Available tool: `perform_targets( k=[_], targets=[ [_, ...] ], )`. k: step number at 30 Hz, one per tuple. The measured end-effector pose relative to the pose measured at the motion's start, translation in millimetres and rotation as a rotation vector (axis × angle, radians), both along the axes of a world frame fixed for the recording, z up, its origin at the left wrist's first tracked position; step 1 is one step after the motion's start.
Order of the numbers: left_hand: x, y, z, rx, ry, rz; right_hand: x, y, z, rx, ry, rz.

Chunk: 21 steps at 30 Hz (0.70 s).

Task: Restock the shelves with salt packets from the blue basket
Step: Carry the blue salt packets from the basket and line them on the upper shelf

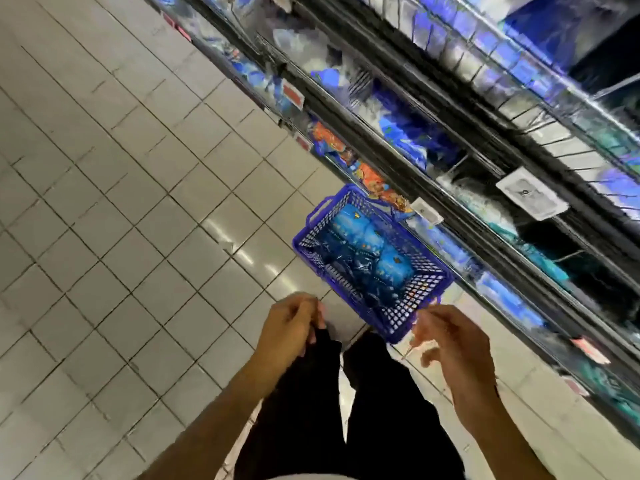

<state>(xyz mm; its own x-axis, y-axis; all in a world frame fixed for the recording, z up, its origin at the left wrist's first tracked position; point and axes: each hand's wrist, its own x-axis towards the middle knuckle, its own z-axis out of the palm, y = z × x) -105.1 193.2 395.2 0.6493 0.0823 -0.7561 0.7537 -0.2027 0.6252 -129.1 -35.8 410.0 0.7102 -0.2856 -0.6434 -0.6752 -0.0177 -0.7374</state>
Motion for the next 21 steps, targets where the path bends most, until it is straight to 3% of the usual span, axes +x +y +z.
perform_targets(
  k=[4, 10, 15, 19, 21],
  targets=[
    [37, -17, -101, 0.028, 0.049, -0.081, 11, -4, -105, -0.079, 0.093, -0.064],
    [82, -52, -294, 0.145, 0.081, -0.217, 31, -23, -308, -0.108, 0.268, -0.052],
    [112, -63, -443, 0.44, 0.004, -0.602, 62, -31, -462, -0.074, 0.393, 0.044],
    [146, -63, -528, 0.575, -0.089, -0.889, 96, -39, -558, -0.38, 0.427, 0.344],
    [159, -64, -560, 0.64, -0.086, -0.816, 113, -40, -592, -0.431, 0.424, 0.358]
  ],
)
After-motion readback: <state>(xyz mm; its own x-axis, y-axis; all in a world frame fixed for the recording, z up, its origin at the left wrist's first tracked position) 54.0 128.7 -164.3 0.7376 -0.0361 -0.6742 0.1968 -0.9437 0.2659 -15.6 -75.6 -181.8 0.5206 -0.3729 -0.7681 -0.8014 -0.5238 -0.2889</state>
